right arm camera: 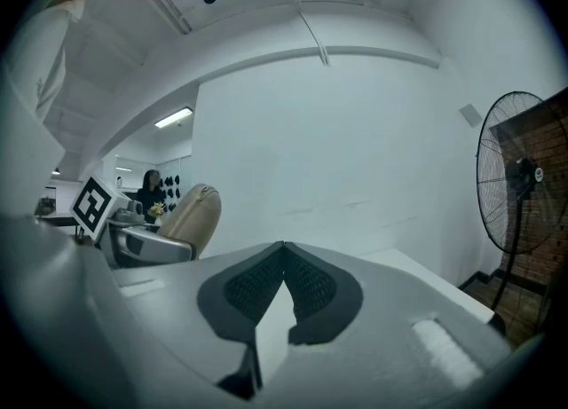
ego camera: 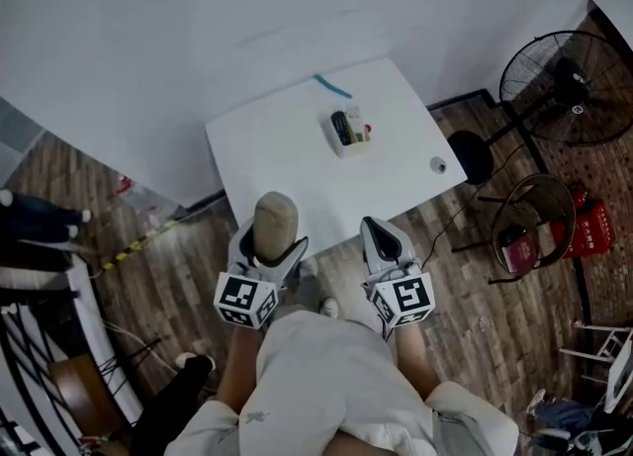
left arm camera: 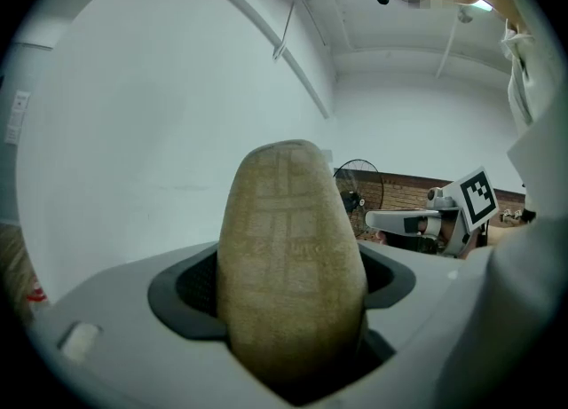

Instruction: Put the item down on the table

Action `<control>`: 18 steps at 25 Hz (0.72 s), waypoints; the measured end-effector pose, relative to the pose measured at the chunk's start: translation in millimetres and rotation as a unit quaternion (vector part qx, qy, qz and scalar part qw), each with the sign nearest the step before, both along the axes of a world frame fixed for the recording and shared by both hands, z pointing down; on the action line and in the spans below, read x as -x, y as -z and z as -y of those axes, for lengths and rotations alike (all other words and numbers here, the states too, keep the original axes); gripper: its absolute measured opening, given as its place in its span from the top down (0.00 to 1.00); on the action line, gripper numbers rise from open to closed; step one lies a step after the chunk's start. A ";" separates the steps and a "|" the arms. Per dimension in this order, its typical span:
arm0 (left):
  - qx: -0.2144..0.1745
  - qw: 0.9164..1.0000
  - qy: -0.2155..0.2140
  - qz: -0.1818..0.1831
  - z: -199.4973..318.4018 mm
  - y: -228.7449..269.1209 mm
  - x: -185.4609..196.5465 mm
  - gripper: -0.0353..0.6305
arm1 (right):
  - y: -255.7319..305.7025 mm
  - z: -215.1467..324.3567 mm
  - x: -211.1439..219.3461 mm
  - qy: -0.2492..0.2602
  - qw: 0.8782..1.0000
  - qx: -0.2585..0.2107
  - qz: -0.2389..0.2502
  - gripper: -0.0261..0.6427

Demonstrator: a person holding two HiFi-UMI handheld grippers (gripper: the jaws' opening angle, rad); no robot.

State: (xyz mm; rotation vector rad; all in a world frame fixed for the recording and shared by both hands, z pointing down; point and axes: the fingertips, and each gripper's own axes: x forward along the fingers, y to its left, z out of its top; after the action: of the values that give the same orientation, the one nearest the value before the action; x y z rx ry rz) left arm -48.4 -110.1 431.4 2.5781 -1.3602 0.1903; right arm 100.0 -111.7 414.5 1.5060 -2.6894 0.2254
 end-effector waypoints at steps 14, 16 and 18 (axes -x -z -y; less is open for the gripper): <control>0.053 0.998 -0.034 0.012 106.7 -49.9 11.4 0.30 | -33.7 94.8 19.2 -0.033 0.998 0.049 -0.022 0.96; 0.061 0.997 -0.039 0.011 117.7 -58.5 12.4 0.30 | -41.4 103.6 22.2 -0.037 0.997 0.059 -0.025 0.96; 0.070 0.996 -0.048 0.012 127.0 -67.3 12.6 0.30 | -48.2 110.4 25.2 -0.042 0.996 0.067 -0.027 0.96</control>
State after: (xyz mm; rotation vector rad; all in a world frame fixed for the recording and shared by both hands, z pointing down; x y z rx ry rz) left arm -61.1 -237.1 498.8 2.5323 -1.1876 0.3219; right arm 74.9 -222.2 462.7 1.5636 -2.5163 0.3561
